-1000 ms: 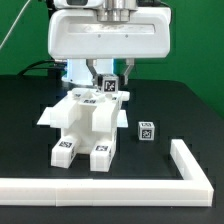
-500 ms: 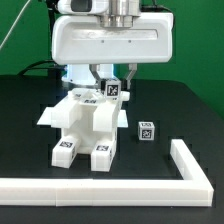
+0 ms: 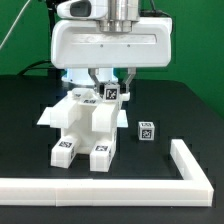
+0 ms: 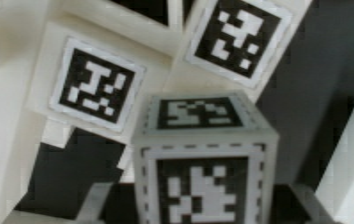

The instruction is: Assemble chair

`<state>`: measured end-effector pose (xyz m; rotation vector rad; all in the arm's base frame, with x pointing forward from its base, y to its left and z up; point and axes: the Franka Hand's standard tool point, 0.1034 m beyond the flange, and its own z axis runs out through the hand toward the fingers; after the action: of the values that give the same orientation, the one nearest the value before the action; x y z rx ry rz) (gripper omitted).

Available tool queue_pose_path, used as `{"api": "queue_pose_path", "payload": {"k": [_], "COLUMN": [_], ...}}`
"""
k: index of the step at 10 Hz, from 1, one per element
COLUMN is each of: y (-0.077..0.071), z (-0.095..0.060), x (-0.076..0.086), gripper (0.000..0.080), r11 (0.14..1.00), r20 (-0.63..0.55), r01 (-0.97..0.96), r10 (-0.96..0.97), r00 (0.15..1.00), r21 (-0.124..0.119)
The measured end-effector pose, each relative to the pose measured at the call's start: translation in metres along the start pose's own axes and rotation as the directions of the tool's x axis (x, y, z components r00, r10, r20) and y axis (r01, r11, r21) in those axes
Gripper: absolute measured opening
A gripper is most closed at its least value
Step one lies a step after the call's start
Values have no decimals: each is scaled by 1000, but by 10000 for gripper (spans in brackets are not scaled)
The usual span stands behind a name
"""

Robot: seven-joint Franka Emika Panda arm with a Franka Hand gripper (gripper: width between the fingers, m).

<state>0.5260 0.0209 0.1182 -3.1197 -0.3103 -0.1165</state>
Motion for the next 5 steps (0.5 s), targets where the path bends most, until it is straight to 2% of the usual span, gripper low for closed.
{"api": "queue_pose_path", "payload": {"k": [3,4,5], "y": [0,0,0], "z": [0,1,1], "x": [0,0,0], "gripper": [298,486,596], "r11": [1000,1000,1000], "r20": [1,1,2], "r01": [0,0,0], "r10": [0,0,0], "r00": [1000,1000,1000], "r21": [0,0,0]}}
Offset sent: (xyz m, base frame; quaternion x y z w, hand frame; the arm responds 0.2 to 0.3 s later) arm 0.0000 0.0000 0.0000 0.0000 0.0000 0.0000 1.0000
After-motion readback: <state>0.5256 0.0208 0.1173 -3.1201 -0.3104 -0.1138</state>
